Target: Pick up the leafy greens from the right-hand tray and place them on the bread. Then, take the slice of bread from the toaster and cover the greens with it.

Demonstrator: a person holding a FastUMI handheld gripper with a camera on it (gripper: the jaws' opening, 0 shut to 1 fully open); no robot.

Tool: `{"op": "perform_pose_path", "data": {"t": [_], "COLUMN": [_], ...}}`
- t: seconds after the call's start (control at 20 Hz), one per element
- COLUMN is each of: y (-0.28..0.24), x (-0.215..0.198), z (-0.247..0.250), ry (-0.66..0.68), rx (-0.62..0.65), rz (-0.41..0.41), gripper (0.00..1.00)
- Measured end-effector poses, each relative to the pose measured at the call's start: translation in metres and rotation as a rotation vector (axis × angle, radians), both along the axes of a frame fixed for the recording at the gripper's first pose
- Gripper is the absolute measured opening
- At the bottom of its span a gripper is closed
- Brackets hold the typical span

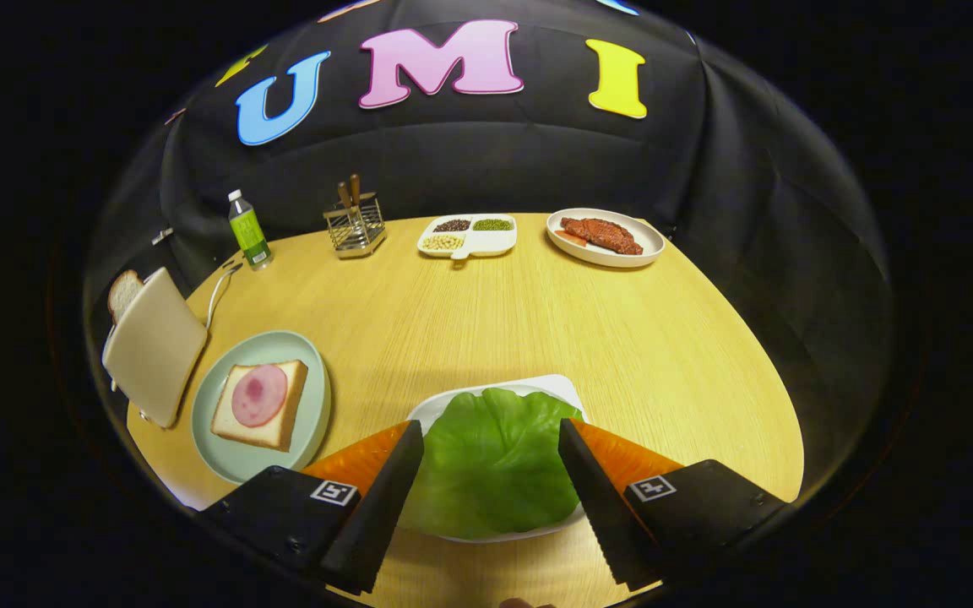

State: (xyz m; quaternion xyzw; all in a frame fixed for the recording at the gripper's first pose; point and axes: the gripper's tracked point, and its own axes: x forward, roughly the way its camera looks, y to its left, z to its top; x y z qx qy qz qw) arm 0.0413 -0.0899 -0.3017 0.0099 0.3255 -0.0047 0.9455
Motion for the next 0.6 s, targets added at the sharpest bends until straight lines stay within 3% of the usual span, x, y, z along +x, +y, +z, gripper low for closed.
{"op": "perform_pose_path", "data": {"t": [0.3, 0.6], "y": [0.003, 0.001], "x": [-0.011, -0.012], "z": [-0.033, -0.034], "ry": [0.098, 0.101], "rx": [0.013, -0.014], "rz": [0.002, 0.005], "gripper": [1.00, 1.00]}}
